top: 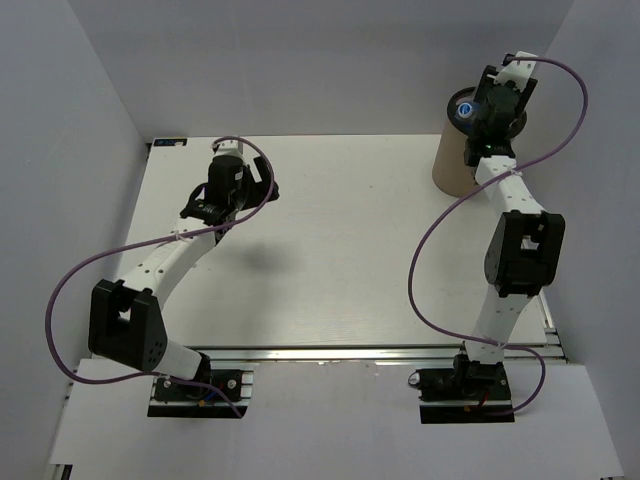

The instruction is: Put the plastic bottles in the bin

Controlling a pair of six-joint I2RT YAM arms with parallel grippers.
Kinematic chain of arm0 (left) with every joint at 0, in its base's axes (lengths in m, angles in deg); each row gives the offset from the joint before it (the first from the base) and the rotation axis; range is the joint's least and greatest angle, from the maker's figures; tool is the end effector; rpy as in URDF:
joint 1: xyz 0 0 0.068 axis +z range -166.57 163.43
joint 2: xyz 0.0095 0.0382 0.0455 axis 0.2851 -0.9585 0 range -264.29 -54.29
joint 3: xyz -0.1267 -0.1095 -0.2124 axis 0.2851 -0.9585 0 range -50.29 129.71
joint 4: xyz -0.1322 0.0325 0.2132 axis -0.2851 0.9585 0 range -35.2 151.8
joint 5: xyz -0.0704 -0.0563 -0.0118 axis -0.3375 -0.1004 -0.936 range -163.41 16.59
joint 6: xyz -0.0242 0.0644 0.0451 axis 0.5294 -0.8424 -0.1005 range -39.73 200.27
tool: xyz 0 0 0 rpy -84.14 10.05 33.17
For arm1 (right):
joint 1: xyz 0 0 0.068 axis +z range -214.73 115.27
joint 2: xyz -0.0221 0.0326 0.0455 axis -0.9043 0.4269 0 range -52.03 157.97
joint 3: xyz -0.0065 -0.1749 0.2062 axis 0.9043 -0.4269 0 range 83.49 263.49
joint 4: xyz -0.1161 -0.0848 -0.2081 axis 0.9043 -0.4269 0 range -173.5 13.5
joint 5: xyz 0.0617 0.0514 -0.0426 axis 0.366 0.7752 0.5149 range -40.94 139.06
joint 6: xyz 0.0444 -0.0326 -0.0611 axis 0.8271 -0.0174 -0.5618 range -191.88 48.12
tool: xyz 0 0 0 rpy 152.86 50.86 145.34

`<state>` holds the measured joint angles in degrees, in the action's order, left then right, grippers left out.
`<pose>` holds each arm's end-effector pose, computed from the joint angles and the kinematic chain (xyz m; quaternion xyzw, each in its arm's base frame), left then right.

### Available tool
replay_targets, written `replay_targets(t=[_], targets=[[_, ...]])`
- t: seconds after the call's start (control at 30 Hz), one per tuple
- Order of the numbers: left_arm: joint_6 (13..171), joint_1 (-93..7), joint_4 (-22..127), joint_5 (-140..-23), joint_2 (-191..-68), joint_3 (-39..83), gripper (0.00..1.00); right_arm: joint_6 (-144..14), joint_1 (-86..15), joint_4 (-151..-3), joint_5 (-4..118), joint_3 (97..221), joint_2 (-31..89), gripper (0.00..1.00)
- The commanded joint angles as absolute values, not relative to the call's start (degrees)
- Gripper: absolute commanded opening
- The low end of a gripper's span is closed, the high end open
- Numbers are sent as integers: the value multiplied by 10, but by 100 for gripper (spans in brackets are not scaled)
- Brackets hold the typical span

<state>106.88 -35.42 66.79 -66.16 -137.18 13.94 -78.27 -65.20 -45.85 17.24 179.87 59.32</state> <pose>0.3389 -0.1061 0.2804 -0.0898 0.8630 -0.1403 0.4770 0.4882 -0.0417 0.3907 0.1881 0.5914 -0.2111 0.7552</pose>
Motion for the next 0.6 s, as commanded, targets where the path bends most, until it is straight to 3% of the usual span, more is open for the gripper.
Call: replay_targets(t=[0.0, 0.07, 0.17, 0.33, 0.4, 0.57], targets=[[1076, -352, 661, -667, -1346, 132, 98, -784, -648, -572, 142, 1774, 613, 37], [1079, -352, 659, -666, -1347, 127, 98, -784, -648, -584, 139, 1790, 615, 43], [1080, -353, 657, -664, -1348, 126, 98, -775, -648, -589, 136, 1797, 608, 63], [1080, -352, 657, -666, -1351, 130, 98, -757, -648, -590, 140, 1785, 589, 77], [1080, -352, 654, -669, -1350, 126, 98, -756, -648, -588, 144, 1780, 574, 89], [1081, -352, 649, -673, -1356, 126, 98, -756, -648, -583, 140, 1766, 535, 89]])
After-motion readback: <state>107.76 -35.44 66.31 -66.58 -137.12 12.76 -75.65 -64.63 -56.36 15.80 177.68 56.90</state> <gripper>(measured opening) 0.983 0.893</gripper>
